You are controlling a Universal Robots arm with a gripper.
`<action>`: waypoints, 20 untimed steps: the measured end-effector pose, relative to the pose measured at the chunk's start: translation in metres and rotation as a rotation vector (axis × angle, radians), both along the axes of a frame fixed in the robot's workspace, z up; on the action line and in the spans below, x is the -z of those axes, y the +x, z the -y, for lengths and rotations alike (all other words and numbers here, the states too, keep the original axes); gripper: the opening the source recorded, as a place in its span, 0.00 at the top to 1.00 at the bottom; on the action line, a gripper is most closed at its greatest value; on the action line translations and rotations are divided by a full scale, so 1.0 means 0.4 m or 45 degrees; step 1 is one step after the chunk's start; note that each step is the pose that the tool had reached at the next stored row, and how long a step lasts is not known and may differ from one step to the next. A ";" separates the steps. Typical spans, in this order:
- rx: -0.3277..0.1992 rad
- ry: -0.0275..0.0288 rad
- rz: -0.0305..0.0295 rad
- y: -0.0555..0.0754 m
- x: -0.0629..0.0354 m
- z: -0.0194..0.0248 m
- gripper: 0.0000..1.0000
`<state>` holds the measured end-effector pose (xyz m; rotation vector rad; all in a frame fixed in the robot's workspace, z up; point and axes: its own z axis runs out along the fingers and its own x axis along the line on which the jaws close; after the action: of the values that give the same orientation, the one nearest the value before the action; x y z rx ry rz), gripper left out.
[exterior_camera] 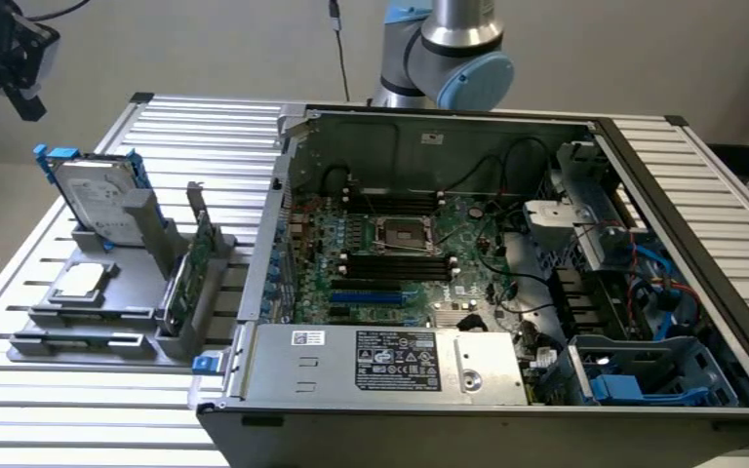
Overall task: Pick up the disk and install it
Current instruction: 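Reach for the disk, then pick up the disk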
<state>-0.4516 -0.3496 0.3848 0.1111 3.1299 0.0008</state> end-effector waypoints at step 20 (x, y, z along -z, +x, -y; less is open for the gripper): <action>-0.103 -0.0019 -0.0046 0.000 -0.002 -0.001 0.89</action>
<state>-0.4515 -0.3493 0.3855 -0.0158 3.1354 -0.0011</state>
